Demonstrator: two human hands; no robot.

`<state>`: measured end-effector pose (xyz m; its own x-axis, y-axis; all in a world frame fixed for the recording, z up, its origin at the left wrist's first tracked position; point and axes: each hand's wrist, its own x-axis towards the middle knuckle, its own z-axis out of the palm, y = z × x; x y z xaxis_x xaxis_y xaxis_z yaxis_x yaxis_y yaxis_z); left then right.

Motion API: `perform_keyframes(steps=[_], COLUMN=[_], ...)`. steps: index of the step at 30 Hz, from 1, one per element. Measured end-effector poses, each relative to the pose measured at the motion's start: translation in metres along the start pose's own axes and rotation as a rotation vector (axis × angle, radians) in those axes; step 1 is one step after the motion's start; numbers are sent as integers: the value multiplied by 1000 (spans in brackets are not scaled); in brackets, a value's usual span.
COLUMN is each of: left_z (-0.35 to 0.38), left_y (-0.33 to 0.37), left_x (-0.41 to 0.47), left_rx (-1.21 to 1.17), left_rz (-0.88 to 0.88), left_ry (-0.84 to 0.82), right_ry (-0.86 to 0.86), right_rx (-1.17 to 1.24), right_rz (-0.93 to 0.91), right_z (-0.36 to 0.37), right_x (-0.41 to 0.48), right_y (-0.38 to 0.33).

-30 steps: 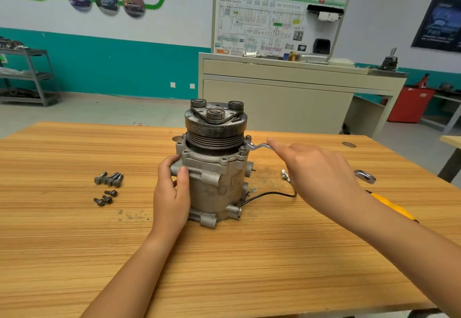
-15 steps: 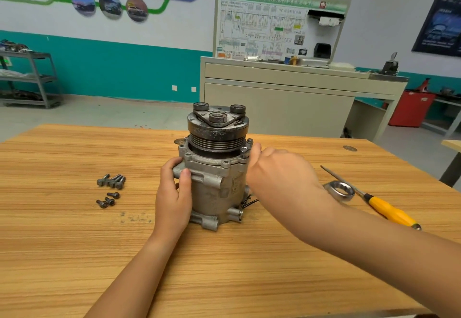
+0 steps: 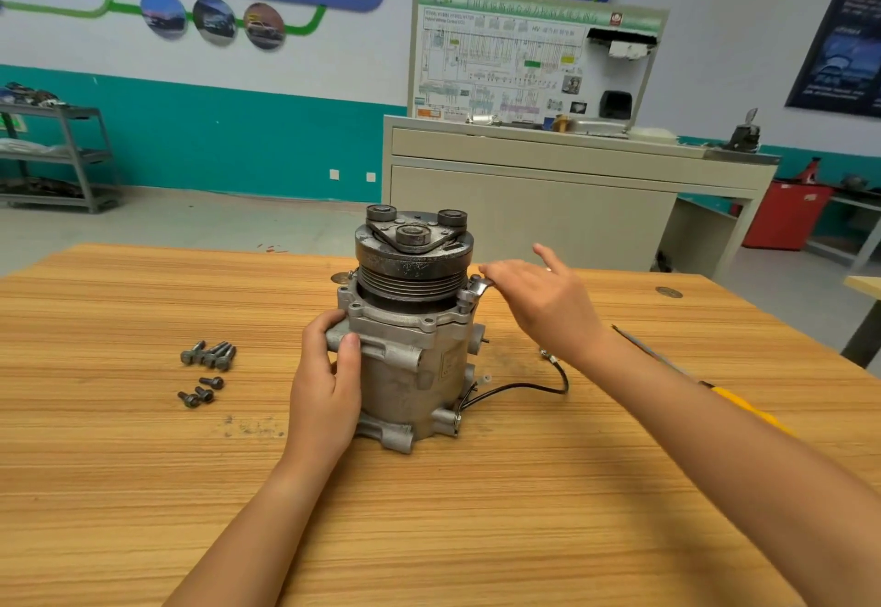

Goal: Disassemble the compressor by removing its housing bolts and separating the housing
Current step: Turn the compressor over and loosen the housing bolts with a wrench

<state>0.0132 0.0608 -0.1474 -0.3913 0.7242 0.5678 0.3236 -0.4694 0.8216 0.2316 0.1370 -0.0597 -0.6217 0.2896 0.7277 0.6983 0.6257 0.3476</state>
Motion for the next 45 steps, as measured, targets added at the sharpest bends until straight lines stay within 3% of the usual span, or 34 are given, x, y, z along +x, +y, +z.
perform_keyframes(steps=[6,8,10,12,15,17,30,40,45], left_z=[-1,0,0,0,-1,-1,-3,-1,-2], left_y=[1,1,0,0,1,2,0,2,3], left_x=[0,0,-1,0,0,0,-1,0,0], left_rx=[-5,-11,-13,-15,-8,-7,4,-6,-3], left_rz=[3,3,4,3,4,7,5,-5,-1], left_ry=[-12,-11,-5,-3,-5,-5,-47,-34,-30], right_ry=[74,88,-6,-206,-468,-553,-815,-843,-771], right_rx=[304,371,254,111,36,9,-384,-459,-436], right_rz=[427,483,401,318,298,289,163,35,19], right_z=[-16,-37,-57,-72,-78,-81,-102,-100,-95], right_x=[-15,-21,-24,-24,-19,-11,26,26,20], right_y=[-8,-12,-18,-26,-31,-36,-72,-76,-61])
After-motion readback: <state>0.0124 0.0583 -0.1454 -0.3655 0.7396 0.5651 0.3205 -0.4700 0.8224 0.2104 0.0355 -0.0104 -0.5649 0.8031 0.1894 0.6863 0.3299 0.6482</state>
